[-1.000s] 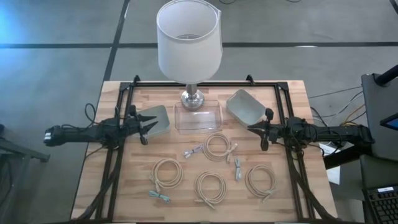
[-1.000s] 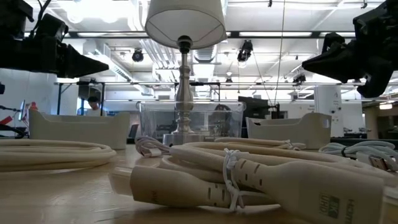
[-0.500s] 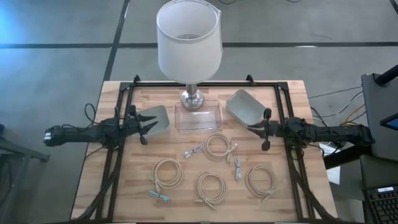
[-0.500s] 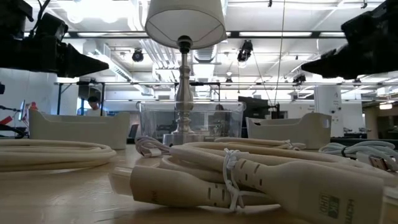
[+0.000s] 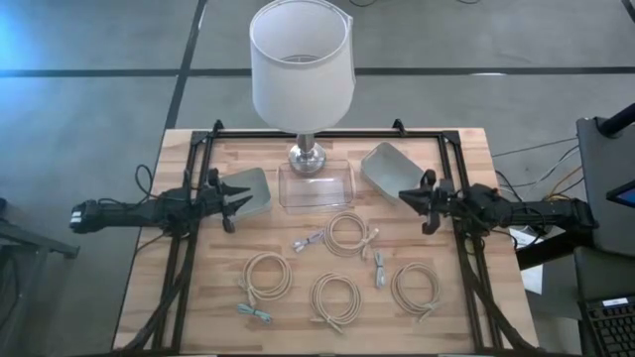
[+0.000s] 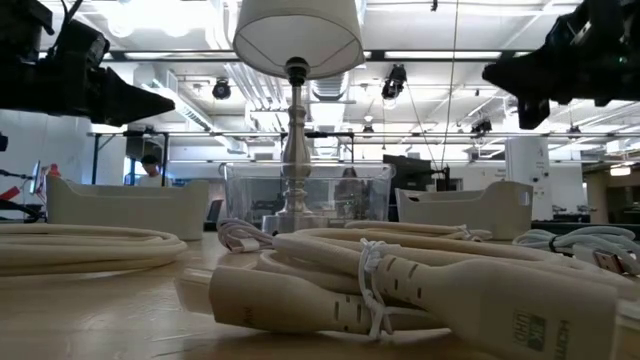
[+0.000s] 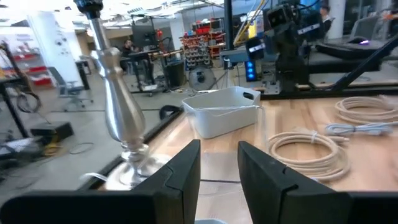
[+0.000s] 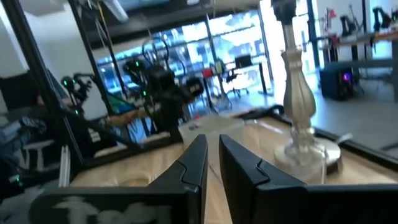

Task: Pick & Place USB Port
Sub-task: Put the light brown hdmi cable into the left gray bin

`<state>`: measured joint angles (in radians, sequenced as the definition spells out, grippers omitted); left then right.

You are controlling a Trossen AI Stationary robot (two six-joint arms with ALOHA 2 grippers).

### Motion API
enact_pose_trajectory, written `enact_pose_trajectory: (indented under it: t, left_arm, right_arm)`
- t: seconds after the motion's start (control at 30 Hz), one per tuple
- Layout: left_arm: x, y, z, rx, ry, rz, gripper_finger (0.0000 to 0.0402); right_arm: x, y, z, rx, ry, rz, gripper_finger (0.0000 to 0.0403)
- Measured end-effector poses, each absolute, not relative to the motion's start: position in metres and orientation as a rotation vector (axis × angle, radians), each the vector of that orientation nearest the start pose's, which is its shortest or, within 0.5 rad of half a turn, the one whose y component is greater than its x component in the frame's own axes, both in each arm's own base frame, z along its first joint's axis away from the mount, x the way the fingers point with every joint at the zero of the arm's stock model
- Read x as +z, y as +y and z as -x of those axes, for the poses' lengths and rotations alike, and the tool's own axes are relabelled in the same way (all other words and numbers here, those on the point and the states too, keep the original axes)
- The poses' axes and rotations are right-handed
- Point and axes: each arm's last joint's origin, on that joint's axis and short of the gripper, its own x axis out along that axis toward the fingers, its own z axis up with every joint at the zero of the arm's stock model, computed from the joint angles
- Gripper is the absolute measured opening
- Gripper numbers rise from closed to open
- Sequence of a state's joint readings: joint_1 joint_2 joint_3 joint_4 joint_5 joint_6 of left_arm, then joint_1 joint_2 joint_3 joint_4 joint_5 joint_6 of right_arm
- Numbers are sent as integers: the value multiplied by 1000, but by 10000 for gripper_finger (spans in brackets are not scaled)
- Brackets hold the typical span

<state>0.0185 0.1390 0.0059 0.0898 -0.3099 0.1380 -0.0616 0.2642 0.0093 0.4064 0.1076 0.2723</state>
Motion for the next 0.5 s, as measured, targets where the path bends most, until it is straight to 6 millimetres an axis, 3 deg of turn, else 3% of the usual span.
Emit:
enact_pose_trajectory:
  t: [0.23,0.5]
  left_arm:
    - [160,4,-106,97,83,-130,110]
    - [158,3,-107,54,92,-67,110]
  right_arm:
    - [194,-11,-110,-172,-285,-253,38]
    - [197,-11,-113,-185,-315,-190,38]
